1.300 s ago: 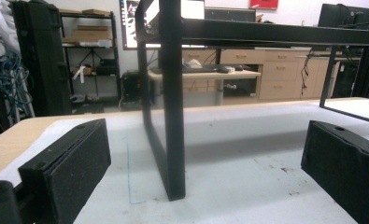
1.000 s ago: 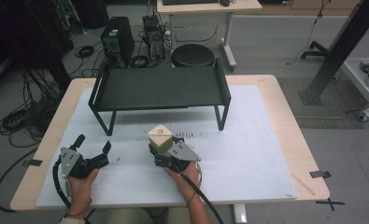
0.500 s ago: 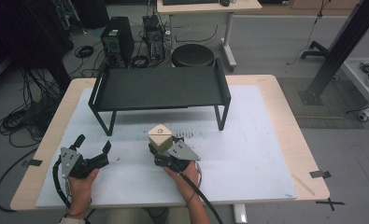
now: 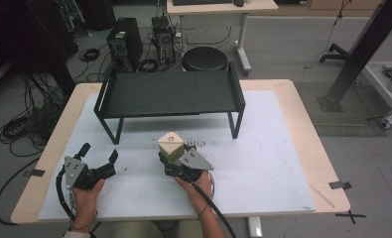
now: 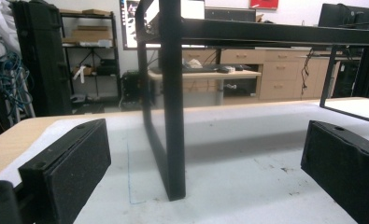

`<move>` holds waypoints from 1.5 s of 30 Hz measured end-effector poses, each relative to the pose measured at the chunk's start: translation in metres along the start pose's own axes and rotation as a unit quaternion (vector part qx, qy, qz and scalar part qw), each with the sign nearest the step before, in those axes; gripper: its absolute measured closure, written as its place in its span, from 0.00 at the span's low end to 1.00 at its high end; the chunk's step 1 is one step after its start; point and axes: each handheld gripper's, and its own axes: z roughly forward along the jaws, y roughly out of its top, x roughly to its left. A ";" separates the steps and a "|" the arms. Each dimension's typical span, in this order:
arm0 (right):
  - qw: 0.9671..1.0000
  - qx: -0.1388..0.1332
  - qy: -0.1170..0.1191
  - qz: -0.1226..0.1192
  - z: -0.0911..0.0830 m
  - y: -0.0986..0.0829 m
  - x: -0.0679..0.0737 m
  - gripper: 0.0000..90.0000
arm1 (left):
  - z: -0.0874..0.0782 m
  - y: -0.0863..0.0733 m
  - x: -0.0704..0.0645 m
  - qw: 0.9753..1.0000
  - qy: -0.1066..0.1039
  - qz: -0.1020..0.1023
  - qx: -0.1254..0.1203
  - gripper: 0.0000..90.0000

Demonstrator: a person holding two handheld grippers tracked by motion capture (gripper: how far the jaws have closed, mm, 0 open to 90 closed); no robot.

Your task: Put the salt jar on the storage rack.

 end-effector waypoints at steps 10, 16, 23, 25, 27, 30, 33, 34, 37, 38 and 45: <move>1.000 -0.011 0.006 0.009 -0.002 0.011 -0.003 0.33 | 0.000 0.000 0.000 1.000 0.000 0.000 0.000 0.02; 1.000 -0.014 0.014 0.014 -0.005 0.020 -0.004 0.33 | 0.000 0.000 0.000 1.000 0.000 0.000 -0.001 0.02; 1.000 -0.009 0.021 0.016 -0.008 0.029 -0.005 0.33 | 0.000 0.000 0.000 1.000 0.000 0.000 0.000 0.02; 1.000 -0.007 0.024 0.016 -0.009 0.031 -0.005 0.33 | 0.000 0.000 0.000 1.000 0.000 0.000 -0.001 0.02; 1.000 -0.005 0.026 0.015 -0.010 0.033 -0.005 0.33 | 0.000 0.000 0.000 1.000 0.000 0.000 0.000 0.02; 0.999 -0.001 0.033 0.021 -0.011 0.038 -0.006 0.33 | 0.000 0.000 0.000 1.000 0.000 0.000 -0.001 0.02; 0.999 0.001 0.035 0.019 -0.012 0.041 -0.006 0.33 | 0.000 0.000 0.000 1.000 0.000 0.000 -0.001 0.02; 0.999 0.001 0.036 0.019 -0.013 0.042 -0.006 0.33 | 0.000 0.000 0.000 1.000 0.000 0.000 -0.001 0.02; 0.999 -0.001 0.038 0.022 -0.014 0.045 -0.007 0.33 | 0.000 0.000 0.000 1.000 0.000 0.000 -0.001 0.02; 0.999 -0.001 0.040 0.022 -0.014 0.046 -0.007 0.33 | 0.000 0.000 0.000 1.000 0.000 0.000 -0.001 0.02; 0.999 -0.003 0.041 0.026 -0.018 0.055 -0.010 0.33 | 0.000 0.000 0.000 1.000 0.000 0.000 -0.001 0.02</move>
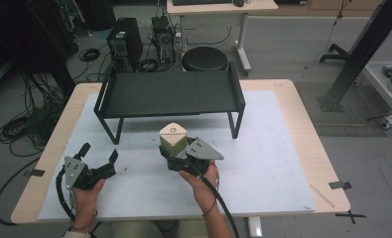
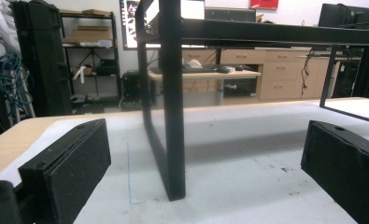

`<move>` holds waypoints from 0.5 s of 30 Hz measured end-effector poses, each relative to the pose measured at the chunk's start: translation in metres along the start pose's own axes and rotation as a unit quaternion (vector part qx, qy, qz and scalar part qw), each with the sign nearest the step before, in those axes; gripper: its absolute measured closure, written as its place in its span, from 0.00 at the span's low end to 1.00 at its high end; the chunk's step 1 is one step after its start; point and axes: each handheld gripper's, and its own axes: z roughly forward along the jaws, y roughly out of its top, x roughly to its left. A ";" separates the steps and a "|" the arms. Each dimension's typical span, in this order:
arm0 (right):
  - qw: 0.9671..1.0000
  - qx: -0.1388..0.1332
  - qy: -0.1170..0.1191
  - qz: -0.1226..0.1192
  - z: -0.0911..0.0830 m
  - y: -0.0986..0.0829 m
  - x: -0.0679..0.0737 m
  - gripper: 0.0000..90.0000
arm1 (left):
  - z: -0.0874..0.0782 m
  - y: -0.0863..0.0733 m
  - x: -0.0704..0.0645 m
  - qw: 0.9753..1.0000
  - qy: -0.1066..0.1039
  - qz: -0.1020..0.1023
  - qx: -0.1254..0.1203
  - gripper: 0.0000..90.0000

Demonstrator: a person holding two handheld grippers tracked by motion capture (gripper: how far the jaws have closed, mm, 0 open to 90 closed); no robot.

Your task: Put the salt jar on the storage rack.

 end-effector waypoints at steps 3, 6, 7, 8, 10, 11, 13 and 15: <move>1.000 -0.003 0.001 -0.001 -0.002 0.006 -0.001 0.33 | 0.000 0.000 0.000 1.000 0.000 0.000 0.000 0.02; 1.000 -0.008 0.002 0.001 -0.004 0.014 -0.001 0.33 | 0.000 0.000 0.000 1.000 0.000 0.000 0.000 0.02; 1.000 -0.010 0.004 0.002 -0.005 0.017 -0.002 0.33 | 0.000 0.000 0.000 1.000 0.000 0.000 0.000 0.02; 1.000 -0.012 0.004 0.003 -0.005 0.020 -0.002 0.33 | 0.000 0.000 0.000 1.000 0.000 0.000 0.000 0.02; 1.000 -0.014 0.006 0.005 -0.006 0.023 -0.003 0.33 | 0.000 0.000 0.000 1.000 0.000 0.000 0.000 0.02; 1.000 -0.018 0.006 0.005 -0.008 0.028 -0.004 0.33 | 0.000 0.000 0.000 1.000 0.000 0.000 0.000 0.02; 1.000 -0.019 0.007 0.004 -0.009 0.034 -0.004 0.33 | 0.000 0.000 0.000 1.000 0.000 0.000 0.000 0.02; 1.000 -0.020 0.005 0.003 -0.009 0.036 -0.005 0.33 | 0.000 0.000 0.000 1.000 0.000 0.000 0.000 0.02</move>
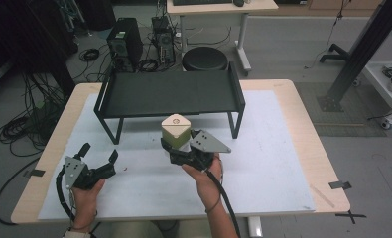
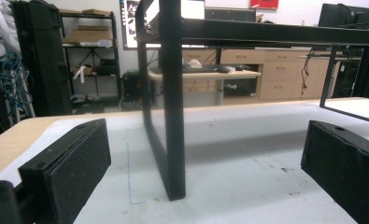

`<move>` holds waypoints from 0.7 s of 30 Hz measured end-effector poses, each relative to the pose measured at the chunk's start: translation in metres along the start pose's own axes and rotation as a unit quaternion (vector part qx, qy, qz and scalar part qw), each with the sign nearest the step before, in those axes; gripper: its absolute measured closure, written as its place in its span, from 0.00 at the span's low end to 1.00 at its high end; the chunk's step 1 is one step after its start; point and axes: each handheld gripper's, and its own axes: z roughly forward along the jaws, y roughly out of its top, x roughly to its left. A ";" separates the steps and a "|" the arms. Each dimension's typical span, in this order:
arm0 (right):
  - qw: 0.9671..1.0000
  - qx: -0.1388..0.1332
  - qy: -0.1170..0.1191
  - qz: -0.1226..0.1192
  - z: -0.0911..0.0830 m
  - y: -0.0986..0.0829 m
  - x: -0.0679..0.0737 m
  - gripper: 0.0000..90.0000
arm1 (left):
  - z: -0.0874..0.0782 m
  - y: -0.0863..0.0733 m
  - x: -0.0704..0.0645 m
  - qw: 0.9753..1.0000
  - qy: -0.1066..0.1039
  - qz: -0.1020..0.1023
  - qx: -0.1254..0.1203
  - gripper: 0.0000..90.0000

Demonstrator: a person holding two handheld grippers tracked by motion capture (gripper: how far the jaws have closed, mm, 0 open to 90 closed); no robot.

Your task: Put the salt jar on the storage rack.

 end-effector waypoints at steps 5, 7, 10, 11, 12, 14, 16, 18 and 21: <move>1.000 0.000 -0.001 -0.009 -0.003 0.016 -0.002 0.33 | 0.000 0.000 0.000 1.000 0.000 0.000 0.000 0.02; 1.000 -0.003 -0.001 -0.010 -0.004 0.021 -0.003 0.33 | 0.000 0.000 0.000 1.000 0.000 0.000 0.000 0.02; 1.000 -0.004 0.000 -0.011 -0.005 0.029 -0.004 0.33 | 0.000 0.000 0.000 1.000 0.000 0.000 0.000 0.02; 1.000 -0.004 0.000 -0.011 -0.005 0.029 -0.004 0.33 | 0.000 0.000 0.000 1.000 0.000 0.000 0.000 0.02; 1.000 -0.005 0.001 -0.011 -0.006 0.033 -0.005 0.33 | 0.000 0.000 0.000 1.000 0.000 0.000 0.000 0.02; 1.000 -0.005 0.001 -0.012 -0.007 0.038 -0.006 0.33 | 0.000 0.000 0.000 1.000 0.000 0.001 0.001 0.02; 1.000 -0.006 0.002 -0.012 -0.007 0.040 -0.007 0.33 | 0.000 0.000 0.000 1.000 0.000 0.001 0.001 0.02; 1.000 -0.005 0.003 -0.013 -0.008 0.047 -0.009 0.33 | 0.000 0.000 0.000 1.000 0.000 0.001 0.001 0.02; 1.000 -0.005 0.004 -0.014 -0.007 0.053 -0.010 0.33 | 0.000 0.000 0.000 1.000 0.000 0.001 0.001 0.02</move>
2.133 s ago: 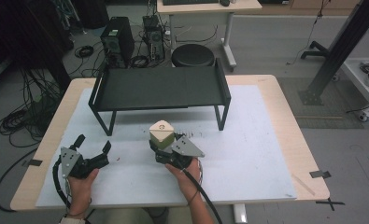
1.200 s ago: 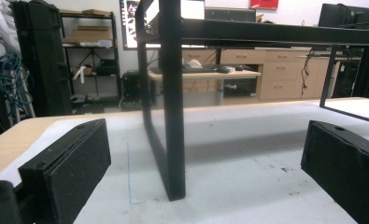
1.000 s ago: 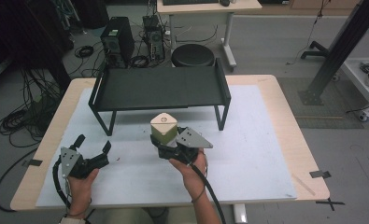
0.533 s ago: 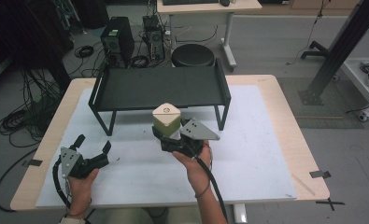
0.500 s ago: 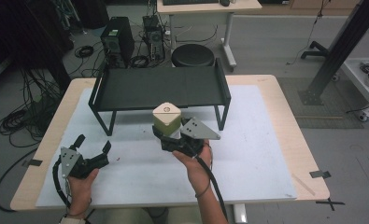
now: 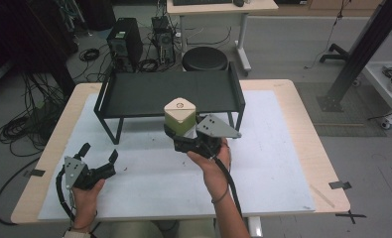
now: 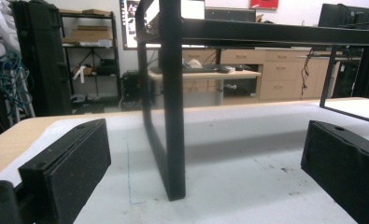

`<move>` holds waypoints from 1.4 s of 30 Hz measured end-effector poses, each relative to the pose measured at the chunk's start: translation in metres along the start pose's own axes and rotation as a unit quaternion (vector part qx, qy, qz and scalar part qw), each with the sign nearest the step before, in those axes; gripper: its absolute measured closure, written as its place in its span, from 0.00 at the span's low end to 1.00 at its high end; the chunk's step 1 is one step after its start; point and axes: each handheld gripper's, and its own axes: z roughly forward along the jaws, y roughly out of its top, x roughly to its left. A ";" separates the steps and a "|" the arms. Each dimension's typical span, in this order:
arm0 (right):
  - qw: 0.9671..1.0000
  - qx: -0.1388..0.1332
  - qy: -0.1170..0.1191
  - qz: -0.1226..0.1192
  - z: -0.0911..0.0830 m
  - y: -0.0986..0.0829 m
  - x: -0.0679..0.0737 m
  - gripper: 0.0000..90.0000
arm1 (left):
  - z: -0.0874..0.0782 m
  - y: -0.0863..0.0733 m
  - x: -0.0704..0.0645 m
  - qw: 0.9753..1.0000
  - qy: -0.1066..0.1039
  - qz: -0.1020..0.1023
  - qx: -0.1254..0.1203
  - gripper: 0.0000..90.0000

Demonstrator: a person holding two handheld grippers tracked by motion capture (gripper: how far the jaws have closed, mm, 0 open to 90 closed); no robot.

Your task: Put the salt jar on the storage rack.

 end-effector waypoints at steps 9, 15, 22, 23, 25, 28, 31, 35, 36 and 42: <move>1.000 -0.009 0.008 0.002 0.005 0.022 -0.007 0.33 | 0.000 0.000 0.000 1.000 0.000 -0.001 -0.001 0.02; 1.000 -0.005 0.012 -0.008 0.012 0.036 -0.010 0.33 | 0.000 0.000 0.000 1.000 0.000 0.000 0.001 0.02; 1.000 -0.007 0.015 -0.013 0.023 0.050 -0.015 0.33 | 0.000 0.000 0.000 1.000 0.000 0.000 0.001 0.02; 1.000 -0.007 0.015 -0.015 0.025 0.052 -0.015 0.33 | 0.000 0.000 0.000 1.000 0.000 0.000 0.001 0.02; 1.000 -0.007 0.014 -0.016 0.028 0.056 -0.016 0.33 | 0.000 0.000 0.000 1.000 0.000 0.000 0.001 0.02; 1.000 -0.008 0.014 -0.019 0.034 0.060 -0.019 0.33 | 0.000 0.000 0.000 1.000 0.000 0.000 0.001 0.02; 1.000 -0.008 0.015 -0.019 0.038 0.063 -0.020 0.33 | 0.000 0.000 0.000 1.000 0.000 0.000 0.001 0.02; 1.000 -0.005 0.011 -0.022 0.048 0.067 -0.024 0.33 | 0.000 0.000 0.000 1.000 0.000 0.000 0.001 0.02; 1.000 -0.005 0.008 -0.022 0.052 0.068 -0.026 0.33 | 0.000 0.000 0.000 1.000 0.000 0.000 -0.001 0.02; 1.000 -0.005 0.001 -0.020 0.063 0.069 -0.033 0.33 | 0.000 0.000 0.000 1.000 0.000 0.000 -0.001 0.02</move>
